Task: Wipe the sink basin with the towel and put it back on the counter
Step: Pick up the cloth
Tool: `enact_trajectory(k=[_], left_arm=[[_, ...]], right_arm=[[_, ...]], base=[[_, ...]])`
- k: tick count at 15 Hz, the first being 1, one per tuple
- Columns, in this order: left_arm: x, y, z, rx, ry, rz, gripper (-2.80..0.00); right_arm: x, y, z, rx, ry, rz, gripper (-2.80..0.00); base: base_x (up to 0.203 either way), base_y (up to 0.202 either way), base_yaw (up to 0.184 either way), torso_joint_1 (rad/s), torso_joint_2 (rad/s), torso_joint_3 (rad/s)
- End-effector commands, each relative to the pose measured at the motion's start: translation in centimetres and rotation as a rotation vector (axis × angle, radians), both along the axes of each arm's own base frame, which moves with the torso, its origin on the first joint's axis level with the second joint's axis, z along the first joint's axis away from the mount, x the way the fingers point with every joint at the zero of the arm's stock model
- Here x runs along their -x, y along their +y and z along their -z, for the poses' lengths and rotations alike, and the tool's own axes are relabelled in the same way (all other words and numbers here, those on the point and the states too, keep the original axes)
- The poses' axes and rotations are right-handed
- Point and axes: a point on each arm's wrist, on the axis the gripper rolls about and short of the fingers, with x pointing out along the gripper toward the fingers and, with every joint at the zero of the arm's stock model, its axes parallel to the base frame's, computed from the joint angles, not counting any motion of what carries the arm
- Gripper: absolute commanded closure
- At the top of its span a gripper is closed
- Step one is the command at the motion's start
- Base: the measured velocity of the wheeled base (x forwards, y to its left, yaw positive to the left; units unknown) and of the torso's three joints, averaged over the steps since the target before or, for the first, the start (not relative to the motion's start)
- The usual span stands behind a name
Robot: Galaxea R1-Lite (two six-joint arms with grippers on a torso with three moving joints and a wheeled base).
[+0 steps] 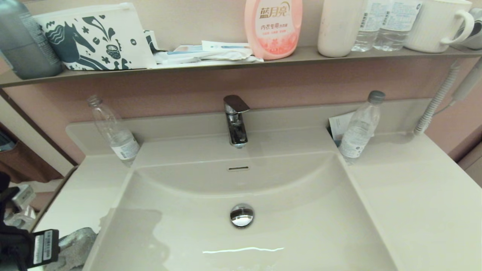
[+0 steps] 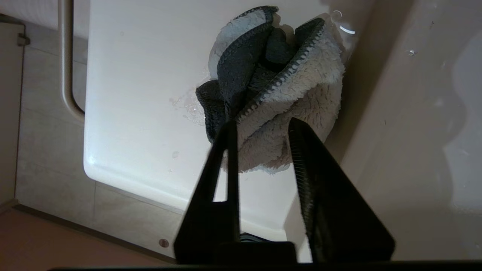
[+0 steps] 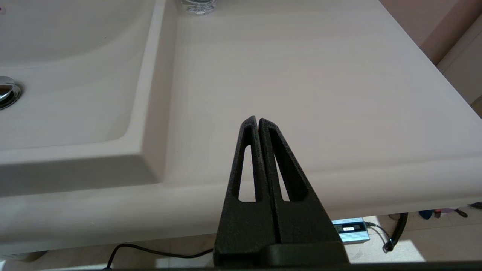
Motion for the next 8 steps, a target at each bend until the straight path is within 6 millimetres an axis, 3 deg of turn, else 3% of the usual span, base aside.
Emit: enact_trajectory(k=[1,8], left_arm=[[-0.4,0.1,0.1,0.007,0.017,-0.001,-2.8],[-1.5,0.9,1.8,0.095,0.095,0.004,-2.8]], right_arm=[[0.0,0.0,0.0,0.001,0.002,-0.001,0.0],[0.0,0.0,0.0,0.001,0.002,-0.001,0.0]], base=[[0.0,0.0,0.0,0.0,0.0,0.0],[0.0,0.0,0.0,0.0,0.0,0.0]])
